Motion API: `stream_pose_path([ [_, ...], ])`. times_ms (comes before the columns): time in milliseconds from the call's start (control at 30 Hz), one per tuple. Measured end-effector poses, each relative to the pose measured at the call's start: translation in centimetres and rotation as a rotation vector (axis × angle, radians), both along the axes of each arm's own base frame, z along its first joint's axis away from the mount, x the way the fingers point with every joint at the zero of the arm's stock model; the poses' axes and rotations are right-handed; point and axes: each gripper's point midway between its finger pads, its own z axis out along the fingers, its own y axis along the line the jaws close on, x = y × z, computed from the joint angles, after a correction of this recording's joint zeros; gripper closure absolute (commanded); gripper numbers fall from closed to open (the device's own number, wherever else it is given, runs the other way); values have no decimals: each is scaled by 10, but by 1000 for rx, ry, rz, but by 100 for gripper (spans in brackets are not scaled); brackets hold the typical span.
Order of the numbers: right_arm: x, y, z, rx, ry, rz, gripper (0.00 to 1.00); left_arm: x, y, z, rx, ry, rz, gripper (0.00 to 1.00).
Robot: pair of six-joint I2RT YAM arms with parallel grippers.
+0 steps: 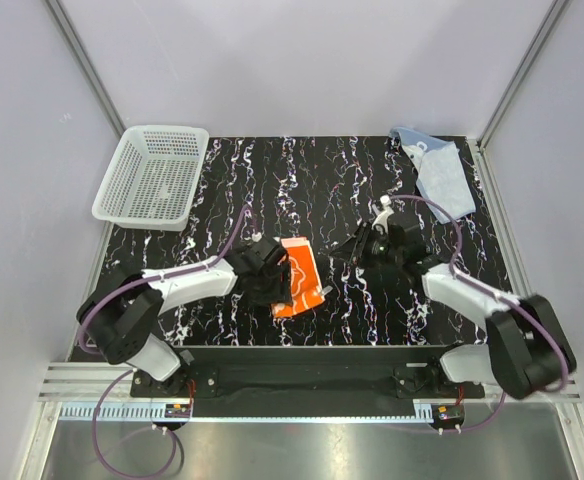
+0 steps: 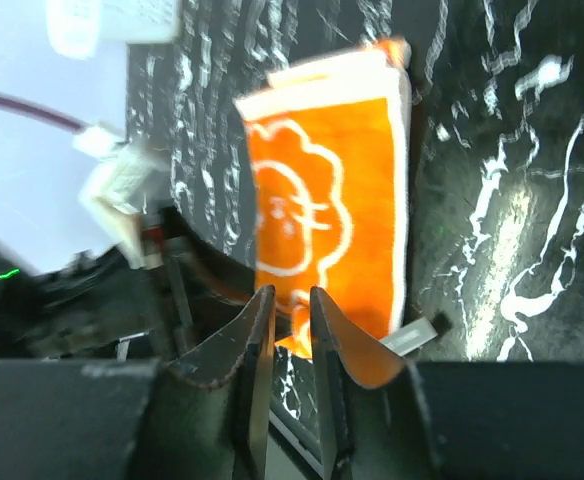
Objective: Roll the towels
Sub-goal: Roll the towel
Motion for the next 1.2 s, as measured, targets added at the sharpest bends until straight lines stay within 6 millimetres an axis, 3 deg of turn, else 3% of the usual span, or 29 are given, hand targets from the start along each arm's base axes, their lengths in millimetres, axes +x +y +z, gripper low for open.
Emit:
stream_pose_path([
  [100, -3, -6, 30, -15, -82, 0, 72, 3, -4, 0, -9, -3, -8, 39],
  [167, -12, -3, 34, -21, -98, 35, 71, 5, -9, 0, -19, -4, -14, 39],
  [333, -54, 33, 5, -80, -44, 203, 75, 12, -23, 1, -52, 2, -29, 40],
  [400, -60, 35, -13, -104, -1, 216, 75, 14, -29, 2, -66, 7, -32, 41],
  [533, -61, 29, -52, -154, 94, 185, 77, 14, -36, 3, -96, 23, -32, 41],
  [700, -58, 31, -85, -178, 167, 170, 78, 15, -43, 3, -122, 44, -33, 42],
  [967, -41, 46, -87, -122, 155, 168, 79, 17, -39, 4, -114, 52, -30, 40],
  [1067, -38, 47, -87, -120, 156, 164, 79, 22, -26, 5, -27, 10, -37, 40],
  [1200, -35, 48, -87, -122, 159, 160, 79, 32, -5, 24, 73, -91, -58, 40],
])
